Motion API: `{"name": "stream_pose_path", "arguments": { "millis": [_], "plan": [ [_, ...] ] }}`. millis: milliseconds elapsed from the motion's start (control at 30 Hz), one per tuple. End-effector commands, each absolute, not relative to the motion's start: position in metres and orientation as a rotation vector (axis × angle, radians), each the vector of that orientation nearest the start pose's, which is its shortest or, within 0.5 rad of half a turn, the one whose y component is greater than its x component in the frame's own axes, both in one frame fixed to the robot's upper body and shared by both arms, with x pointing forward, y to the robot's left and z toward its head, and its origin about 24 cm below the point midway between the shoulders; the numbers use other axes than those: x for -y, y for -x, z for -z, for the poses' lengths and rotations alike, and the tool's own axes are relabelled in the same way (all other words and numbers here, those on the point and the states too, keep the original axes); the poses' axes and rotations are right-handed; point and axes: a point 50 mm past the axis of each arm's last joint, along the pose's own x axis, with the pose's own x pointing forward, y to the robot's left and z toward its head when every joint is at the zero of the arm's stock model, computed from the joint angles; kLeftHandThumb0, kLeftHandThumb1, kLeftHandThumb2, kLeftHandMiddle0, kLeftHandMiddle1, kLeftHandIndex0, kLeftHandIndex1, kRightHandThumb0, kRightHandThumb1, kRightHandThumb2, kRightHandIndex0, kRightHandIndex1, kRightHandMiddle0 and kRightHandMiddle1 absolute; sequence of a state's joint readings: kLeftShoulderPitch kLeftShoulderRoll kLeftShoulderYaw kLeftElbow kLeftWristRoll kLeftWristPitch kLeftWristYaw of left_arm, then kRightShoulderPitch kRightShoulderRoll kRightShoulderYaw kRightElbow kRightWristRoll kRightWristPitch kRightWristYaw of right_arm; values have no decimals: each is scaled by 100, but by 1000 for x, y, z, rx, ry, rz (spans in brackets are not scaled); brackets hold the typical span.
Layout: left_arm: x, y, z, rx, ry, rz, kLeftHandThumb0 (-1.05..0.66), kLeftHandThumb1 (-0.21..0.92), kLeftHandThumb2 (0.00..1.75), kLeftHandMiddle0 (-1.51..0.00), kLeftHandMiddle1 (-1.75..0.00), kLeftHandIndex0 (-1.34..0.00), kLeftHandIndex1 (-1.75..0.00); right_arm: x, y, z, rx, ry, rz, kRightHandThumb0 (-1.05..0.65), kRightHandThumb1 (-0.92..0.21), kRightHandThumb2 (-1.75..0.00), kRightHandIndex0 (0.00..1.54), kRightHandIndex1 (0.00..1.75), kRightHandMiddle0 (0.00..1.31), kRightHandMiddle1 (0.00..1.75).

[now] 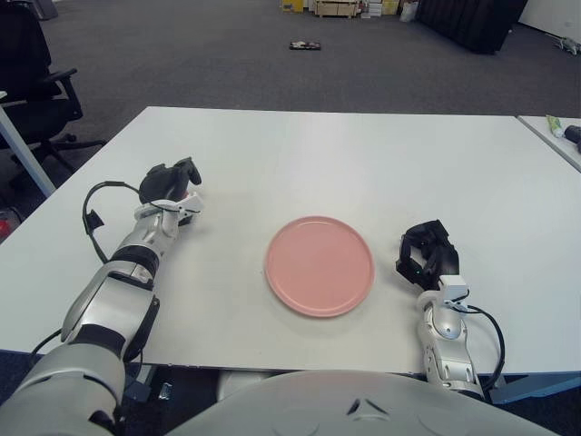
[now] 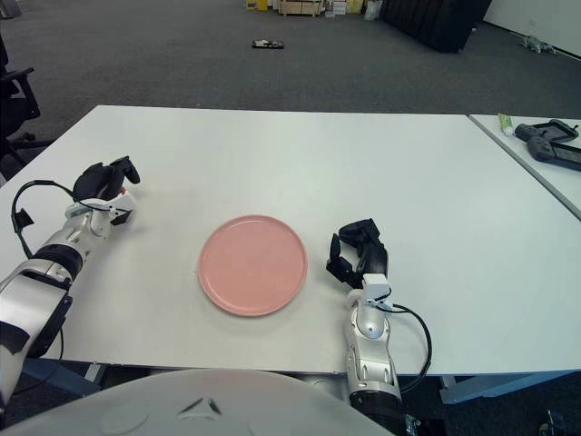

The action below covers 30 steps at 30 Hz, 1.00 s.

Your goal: Put the apple into the plate.

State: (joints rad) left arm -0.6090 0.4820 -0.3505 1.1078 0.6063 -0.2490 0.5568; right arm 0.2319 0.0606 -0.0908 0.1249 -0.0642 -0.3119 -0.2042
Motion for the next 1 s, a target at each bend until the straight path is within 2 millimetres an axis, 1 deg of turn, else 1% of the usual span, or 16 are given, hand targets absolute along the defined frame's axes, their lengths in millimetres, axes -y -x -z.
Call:
{"name": "stream_pose_path", "arguments": {
  "millis": [0,100,167,300,433,767,967],
  "plan": [
    [-244,-336,-41,96,-1288,-173,0,4,159,-86,-161,-59,-175,181,-193,9,-44,37,344,-41,-55,-102,60,134,42,175],
    [-239,-336,-46,149,-1295,-170,0,6,158,-84,-163,-58,-175,181,-193,10,-47,38,347,-41,-55,-102,60,135,42,175],
    [-235,-334,-50,198,-1296,-166,0,10,155,-78,-168,-55,-175,181,-193,10,-50,32,353,-41,-56,-102,59,134,42,175],
    [-231,-330,-57,266,-1293,-158,0,15,152,-73,-173,-52,-175,181,-192,10,-45,22,358,-41,-56,-102,59,134,42,175],
    [-227,-328,-62,307,-1292,-154,0,13,154,-74,-174,-54,-175,180,-192,10,-37,17,359,-41,-56,-102,60,134,42,175],
    [-207,-320,-80,447,-1250,-136,0,5,163,-79,-175,-60,-174,181,-192,11,-40,28,340,-41,-54,-104,59,139,43,175],
    [-198,-316,-87,495,-1231,-116,0,4,164,-79,-175,-62,-174,181,-193,12,-46,26,340,-41,-55,-103,58,139,43,175]
  ]
}}
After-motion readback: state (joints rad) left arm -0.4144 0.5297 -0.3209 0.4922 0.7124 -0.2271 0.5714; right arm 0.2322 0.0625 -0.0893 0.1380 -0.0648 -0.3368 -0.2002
